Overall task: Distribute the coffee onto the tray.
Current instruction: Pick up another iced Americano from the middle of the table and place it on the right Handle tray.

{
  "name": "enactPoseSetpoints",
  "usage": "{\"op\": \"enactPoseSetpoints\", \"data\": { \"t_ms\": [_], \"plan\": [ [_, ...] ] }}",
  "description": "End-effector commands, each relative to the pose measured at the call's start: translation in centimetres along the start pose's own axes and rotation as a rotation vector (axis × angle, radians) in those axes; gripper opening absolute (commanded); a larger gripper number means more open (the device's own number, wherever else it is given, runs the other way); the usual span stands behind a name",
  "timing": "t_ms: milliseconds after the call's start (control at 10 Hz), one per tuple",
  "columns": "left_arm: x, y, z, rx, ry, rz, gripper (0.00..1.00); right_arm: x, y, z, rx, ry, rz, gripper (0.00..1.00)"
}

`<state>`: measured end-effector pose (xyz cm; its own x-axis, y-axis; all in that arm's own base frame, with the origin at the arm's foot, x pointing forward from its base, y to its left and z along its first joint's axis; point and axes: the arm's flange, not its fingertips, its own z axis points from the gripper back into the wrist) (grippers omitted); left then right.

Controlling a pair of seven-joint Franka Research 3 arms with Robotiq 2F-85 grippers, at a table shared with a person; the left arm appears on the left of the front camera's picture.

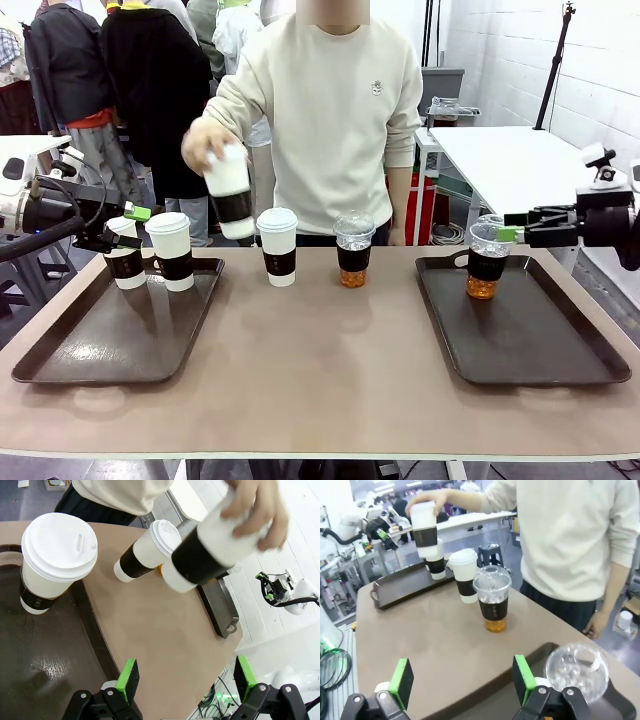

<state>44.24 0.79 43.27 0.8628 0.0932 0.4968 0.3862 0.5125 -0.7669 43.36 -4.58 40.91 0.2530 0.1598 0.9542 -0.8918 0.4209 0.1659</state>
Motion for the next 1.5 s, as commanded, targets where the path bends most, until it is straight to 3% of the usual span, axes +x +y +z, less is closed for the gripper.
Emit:
{"op": "enactPoseSetpoints", "data": {
  "t_ms": [0, 300, 600, 1400],
  "plan": [
    [-0.2, -0.2, 0.1, -0.001, 0.001, 0.002, 1.00, 1.8, -1.6, -2.2, 0.019, 0.040, -0.004, 1.00],
    [-0.2, -0.2, 0.1, -0.001, 0.001, 0.002, 1.00, 5.6, -3.1, -6.0, 0.026, 0.157, 0.056, 1.00],
    [-0.2, -0.2, 0.1, -0.001, 0.001, 0.002, 1.00, 6.7, -4.8, -9.2, 0.018, 0.226, 0.068, 1.00],
    [-0.2, -0.2, 0.1, -0.001, 0.001, 0.002, 1.00, 6.4, -4.8, -9.1, 0.024, 0.196, 0.090, 1.00]
  ]
}}
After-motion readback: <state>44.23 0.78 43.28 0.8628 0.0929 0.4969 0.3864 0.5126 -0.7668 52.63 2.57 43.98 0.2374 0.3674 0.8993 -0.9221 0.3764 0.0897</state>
